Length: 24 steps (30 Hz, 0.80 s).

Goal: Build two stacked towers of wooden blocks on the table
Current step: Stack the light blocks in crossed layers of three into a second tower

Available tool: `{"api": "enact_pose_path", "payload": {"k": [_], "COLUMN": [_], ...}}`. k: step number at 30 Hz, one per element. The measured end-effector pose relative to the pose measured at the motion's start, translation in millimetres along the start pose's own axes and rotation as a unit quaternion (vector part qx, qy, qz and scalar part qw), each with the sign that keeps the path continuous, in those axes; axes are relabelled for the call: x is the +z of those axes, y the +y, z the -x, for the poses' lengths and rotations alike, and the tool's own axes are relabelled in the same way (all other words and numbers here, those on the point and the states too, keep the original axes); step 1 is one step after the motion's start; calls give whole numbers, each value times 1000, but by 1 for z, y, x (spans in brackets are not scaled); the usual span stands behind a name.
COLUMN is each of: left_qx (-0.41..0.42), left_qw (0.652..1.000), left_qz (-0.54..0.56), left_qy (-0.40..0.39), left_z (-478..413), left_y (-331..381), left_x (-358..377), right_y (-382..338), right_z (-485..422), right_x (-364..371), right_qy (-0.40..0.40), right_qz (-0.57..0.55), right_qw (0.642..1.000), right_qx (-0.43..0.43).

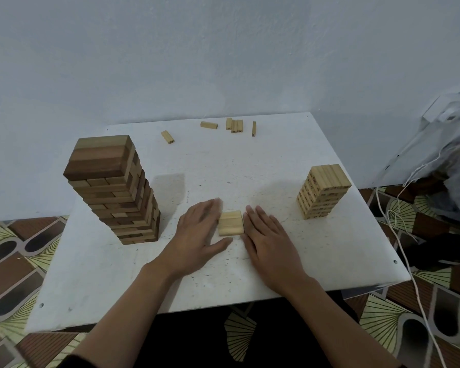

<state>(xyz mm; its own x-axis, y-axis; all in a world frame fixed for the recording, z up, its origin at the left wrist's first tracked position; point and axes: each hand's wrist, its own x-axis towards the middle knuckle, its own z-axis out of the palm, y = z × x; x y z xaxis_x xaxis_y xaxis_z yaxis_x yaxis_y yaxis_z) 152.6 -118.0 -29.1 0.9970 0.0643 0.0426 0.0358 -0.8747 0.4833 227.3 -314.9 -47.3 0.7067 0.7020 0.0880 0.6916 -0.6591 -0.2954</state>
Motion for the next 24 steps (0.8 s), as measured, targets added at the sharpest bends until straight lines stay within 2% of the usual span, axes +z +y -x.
{"api": "enact_pose_path", "payload": {"k": [2, 6, 12, 24], "left_qx": [-27, -38, -55, -67], "left_qw": [1000, 990, 979, 981], "left_qz": [-12, -138, -191, -178], "left_qy": [10, 5, 35, 37], "left_z": [7, 17, 19, 18], "left_y": [1, 4, 13, 13], "left_x": [4, 17, 30, 33], "right_y": [1, 1, 1, -1], "right_z": [0, -1, 0, -2], "right_x": [-1, 0, 2, -1], "right_qy": [-12, -16, -19, -33], "right_qz": [1, 17, 30, 22], "right_qw": [1000, 1000, 999, 999], "right_qx": [-3, -1, -4, -4]}}
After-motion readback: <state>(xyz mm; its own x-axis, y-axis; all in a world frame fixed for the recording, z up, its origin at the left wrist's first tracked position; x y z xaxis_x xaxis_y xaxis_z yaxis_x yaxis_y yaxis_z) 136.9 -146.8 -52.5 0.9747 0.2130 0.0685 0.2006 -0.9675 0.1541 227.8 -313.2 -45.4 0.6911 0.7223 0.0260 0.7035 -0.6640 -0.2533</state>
